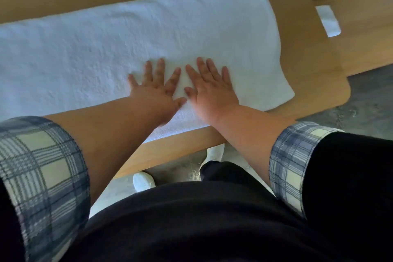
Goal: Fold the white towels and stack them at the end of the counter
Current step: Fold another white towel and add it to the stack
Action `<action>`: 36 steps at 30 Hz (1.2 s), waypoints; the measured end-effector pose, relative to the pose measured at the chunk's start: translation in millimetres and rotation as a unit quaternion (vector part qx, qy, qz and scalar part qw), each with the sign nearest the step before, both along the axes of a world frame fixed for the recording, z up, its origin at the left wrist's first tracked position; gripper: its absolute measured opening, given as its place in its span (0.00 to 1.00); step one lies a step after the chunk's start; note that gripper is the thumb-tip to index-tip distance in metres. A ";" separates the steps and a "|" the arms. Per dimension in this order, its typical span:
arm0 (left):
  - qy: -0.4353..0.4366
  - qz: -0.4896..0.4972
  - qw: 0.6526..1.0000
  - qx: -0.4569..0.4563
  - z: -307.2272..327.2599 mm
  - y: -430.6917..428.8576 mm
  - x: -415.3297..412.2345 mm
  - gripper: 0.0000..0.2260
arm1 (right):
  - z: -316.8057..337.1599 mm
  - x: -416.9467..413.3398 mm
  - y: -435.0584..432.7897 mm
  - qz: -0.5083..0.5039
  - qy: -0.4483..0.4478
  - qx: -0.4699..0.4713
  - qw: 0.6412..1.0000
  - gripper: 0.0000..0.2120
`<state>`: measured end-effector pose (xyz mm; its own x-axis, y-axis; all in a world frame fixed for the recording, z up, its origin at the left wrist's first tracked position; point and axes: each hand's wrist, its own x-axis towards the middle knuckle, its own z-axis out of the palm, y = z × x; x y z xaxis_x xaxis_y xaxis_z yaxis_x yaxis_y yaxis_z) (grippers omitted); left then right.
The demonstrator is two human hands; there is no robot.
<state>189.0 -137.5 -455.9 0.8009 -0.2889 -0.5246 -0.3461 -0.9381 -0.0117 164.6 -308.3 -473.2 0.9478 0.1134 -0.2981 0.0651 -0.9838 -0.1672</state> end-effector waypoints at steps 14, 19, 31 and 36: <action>-0.026 0.033 0.999 0.008 17.3 -56.4 -2.0 0.31 | 5.7 -3.4 -140.5 -0.188 0.039 -0.015 0.981 0.32; -0.057 -0.122 0.987 -0.086 10.8 -109.3 -1.0 0.30 | 7.5 -7.3 -168.5 -0.252 0.009 0.086 0.964 0.35; -0.123 -0.156 0.977 -0.083 18.2 -231.3 -31.6 0.41 | 53.2 19.1 -223.4 -0.355 0.187 0.267 0.876 0.26; -0.113 0.029 0.967 -0.225 38.8 -240.7 -35.6 0.29 | 72.4 21.7 -227.4 -0.373 0.251 0.430 0.783 0.14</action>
